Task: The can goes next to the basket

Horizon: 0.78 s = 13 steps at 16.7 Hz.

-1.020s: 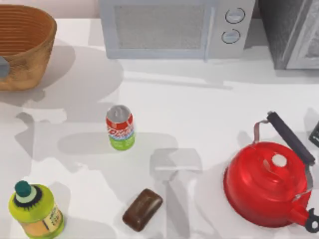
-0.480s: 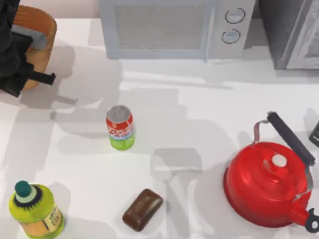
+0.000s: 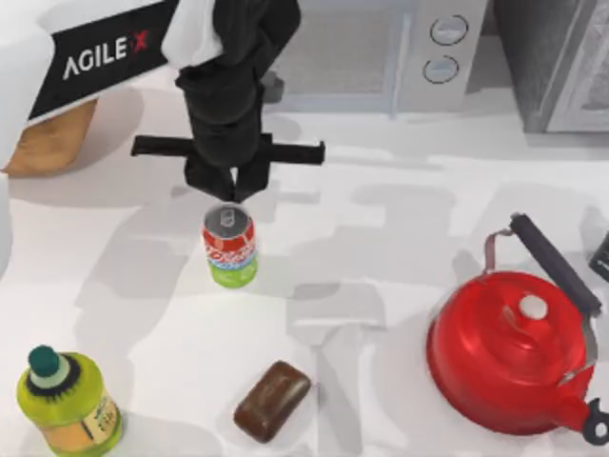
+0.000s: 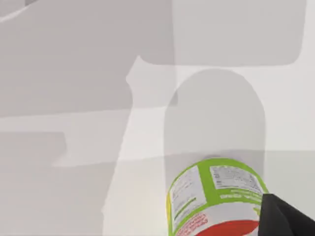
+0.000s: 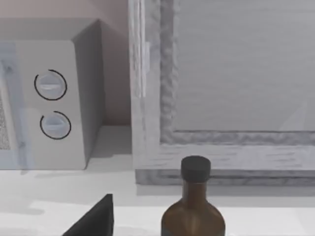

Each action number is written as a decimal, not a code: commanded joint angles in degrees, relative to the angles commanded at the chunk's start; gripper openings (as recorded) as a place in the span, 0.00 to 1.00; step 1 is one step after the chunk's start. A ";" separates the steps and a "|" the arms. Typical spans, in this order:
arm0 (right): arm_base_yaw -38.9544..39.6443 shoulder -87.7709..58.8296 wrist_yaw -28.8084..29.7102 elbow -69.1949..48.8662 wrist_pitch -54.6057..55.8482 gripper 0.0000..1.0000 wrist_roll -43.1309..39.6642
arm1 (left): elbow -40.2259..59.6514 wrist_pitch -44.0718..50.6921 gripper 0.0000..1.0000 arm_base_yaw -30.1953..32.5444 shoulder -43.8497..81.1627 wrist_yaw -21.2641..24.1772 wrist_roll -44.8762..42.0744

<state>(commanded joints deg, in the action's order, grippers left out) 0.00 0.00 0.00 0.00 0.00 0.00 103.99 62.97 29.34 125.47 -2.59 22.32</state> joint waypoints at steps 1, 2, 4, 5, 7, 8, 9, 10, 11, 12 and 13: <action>0.00 0.00 0.00 0.00 0.00 1.00 0.00 | 0.02 1.20 0.00 2.45 0.05 0.58 3.71; 0.00 0.00 0.00 0.00 0.00 1.00 0.00 | -0.05 2.31 0.00 4.55 0.04 1.15 6.95; 0.00 0.00 0.00 0.00 0.00 1.00 0.00 | -0.32 4.06 0.00 7.54 -0.04 2.15 11.72; 0.00 0.00 0.00 0.00 0.00 1.00 0.00 | -0.46 4.66 0.00 8.42 -0.07 2.51 13.22; 0.00 0.00 0.00 0.00 0.00 1.00 0.00 | -0.58 5.16 0.00 9.10 -0.09 2.85 14.44; 0.00 0.00 0.00 0.00 0.00 1.00 0.00 | -0.58 5.16 0.00 9.10 -0.09 2.85 14.44; 0.00 0.00 0.00 0.00 0.00 1.00 0.00 | -0.58 5.16 0.00 9.10 -0.09 2.85 14.44; 0.00 0.00 0.00 0.00 0.00 1.00 0.00 | -0.58 5.16 0.00 9.10 -0.09 2.85 14.44; 0.00 0.00 0.00 0.00 0.00 1.00 0.00 | -0.51 5.04 0.00 8.86 -0.05 2.78 14.28; 0.00 0.00 0.00 0.00 0.00 1.00 0.00 | -0.64 4.91 0.00 8.88 -0.03 2.79 14.29; 0.00 0.00 0.00 0.00 0.00 1.00 0.00 | -1.01 4.51 0.00 8.93 0.01 2.81 14.33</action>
<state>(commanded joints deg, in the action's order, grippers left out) 0.00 0.00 0.00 0.00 0.00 0.00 102.98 67.48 38.28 125.48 0.22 36.65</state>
